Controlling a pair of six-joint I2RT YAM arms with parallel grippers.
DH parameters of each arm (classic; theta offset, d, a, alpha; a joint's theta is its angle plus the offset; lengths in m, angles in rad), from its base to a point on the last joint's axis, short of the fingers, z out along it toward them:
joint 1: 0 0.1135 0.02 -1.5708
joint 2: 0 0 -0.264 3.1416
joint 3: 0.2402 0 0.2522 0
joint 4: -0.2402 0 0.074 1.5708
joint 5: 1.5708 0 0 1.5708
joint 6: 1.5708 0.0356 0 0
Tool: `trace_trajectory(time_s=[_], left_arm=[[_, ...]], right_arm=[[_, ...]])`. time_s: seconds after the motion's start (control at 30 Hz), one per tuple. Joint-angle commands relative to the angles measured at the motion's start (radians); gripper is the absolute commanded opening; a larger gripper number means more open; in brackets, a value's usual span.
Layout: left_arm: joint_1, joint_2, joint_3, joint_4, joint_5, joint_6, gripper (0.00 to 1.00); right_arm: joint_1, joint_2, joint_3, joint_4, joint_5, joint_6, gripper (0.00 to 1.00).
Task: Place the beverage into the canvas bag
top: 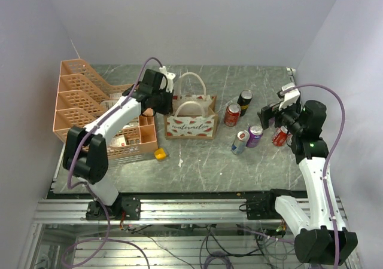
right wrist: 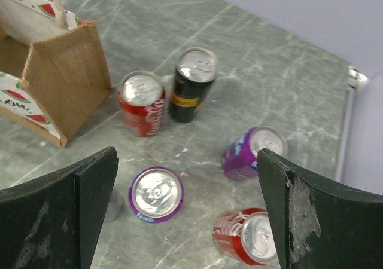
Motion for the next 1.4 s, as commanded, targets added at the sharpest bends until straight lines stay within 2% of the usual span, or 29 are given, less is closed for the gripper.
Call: trace_trajectory(time_s=[0.0, 0.1, 0.17, 0.43, 0.67, 0.8, 1.03, 1.37], left_arm=[[-0.017, -0.098, -0.100, 0.020, 0.040, -0.014, 0.15], [-0.022, -0.148, -0.170, 0.047, 0.062, -0.011, 0.19], [-0.024, -0.189, -0.218, 0.084, 0.080, -0.014, 0.23], [-0.027, -0.301, -0.315, 0.159, 0.163, -0.007, 0.56], [-0.027, -0.327, -0.301, 0.154, 0.117, 0.032, 0.71], [-0.027, -0.327, -0.288, 0.144, 0.084, 0.053, 0.74], [-0.026, -0.337, -0.278, 0.156, 0.039, 0.079, 0.75], [-0.019, -0.337, -0.286, 0.168, 0.024, 0.096, 0.77]], right_arm=[[0.005, 0.035, 0.012, -0.111, -0.228, -0.117, 1.00], [0.005, 0.074, 0.047, -0.230, -0.356, -0.215, 1.00], [0.011, 0.099, 0.072, -0.284, -0.373, -0.248, 1.00], [0.072, 0.152, 0.067, -0.415, -0.309, -0.354, 1.00], [0.137, 0.210, 0.029, -0.373, -0.248, -0.343, 1.00], [0.191, 0.246, 0.018, -0.345, -0.195, -0.336, 0.98], [0.256, 0.303, 0.008, -0.306, -0.113, -0.320, 0.88], [0.295, 0.339, 0.007, -0.283, -0.053, -0.307, 0.62]])
